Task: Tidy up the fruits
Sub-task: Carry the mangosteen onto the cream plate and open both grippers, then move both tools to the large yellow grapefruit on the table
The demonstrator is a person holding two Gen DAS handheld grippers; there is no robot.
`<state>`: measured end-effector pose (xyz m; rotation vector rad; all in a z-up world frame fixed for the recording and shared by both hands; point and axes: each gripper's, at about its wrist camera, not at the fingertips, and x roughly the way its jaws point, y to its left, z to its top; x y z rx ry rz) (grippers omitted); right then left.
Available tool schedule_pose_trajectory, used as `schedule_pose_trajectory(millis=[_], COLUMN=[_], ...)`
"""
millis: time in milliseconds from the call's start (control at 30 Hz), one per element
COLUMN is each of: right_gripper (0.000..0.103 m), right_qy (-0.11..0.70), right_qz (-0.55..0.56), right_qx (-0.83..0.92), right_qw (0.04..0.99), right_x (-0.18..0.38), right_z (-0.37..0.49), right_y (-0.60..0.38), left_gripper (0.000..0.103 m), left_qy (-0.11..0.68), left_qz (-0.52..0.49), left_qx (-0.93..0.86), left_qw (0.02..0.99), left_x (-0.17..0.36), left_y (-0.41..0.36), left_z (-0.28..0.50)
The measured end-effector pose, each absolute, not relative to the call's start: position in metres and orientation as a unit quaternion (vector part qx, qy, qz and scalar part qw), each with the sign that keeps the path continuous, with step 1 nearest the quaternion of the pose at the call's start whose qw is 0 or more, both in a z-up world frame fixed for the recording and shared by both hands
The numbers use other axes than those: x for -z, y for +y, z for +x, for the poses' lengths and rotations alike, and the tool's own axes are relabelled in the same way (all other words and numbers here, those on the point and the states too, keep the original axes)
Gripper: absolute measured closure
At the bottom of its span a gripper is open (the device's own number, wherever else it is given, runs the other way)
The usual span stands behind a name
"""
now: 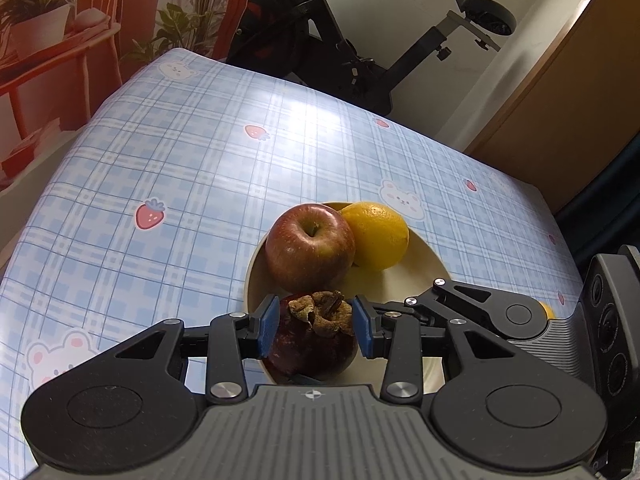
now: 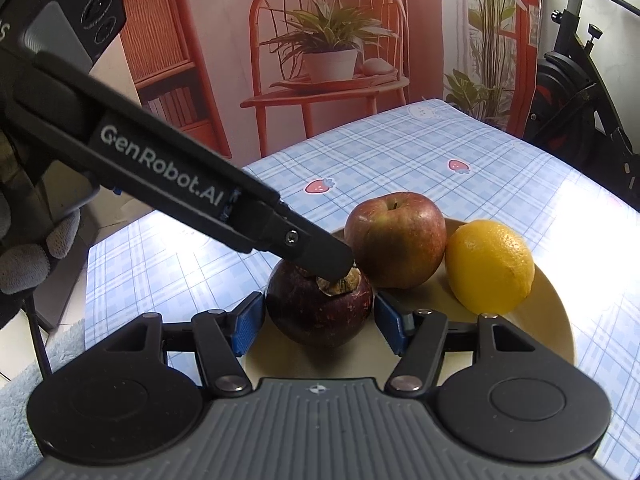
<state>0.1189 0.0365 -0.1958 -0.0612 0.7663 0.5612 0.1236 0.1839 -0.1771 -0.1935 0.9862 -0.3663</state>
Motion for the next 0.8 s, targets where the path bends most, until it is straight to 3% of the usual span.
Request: schedule_pose_trajectory(millis=[800], right_gripper=[0.039], right_qy=[0.335], right_qz=[0.015], right_qx=[-0.191], right_qw=[0.922], right_x=[0.164], right_z=[0.055], right_y=[-0.07], left_gripper=[0.061], left_qy=[0.43], left_qz=[-0.067], left_qx=[0.152], left_qw=[0.887], left_x=[0.156], left_y=[0.155], left_z=[0.111])
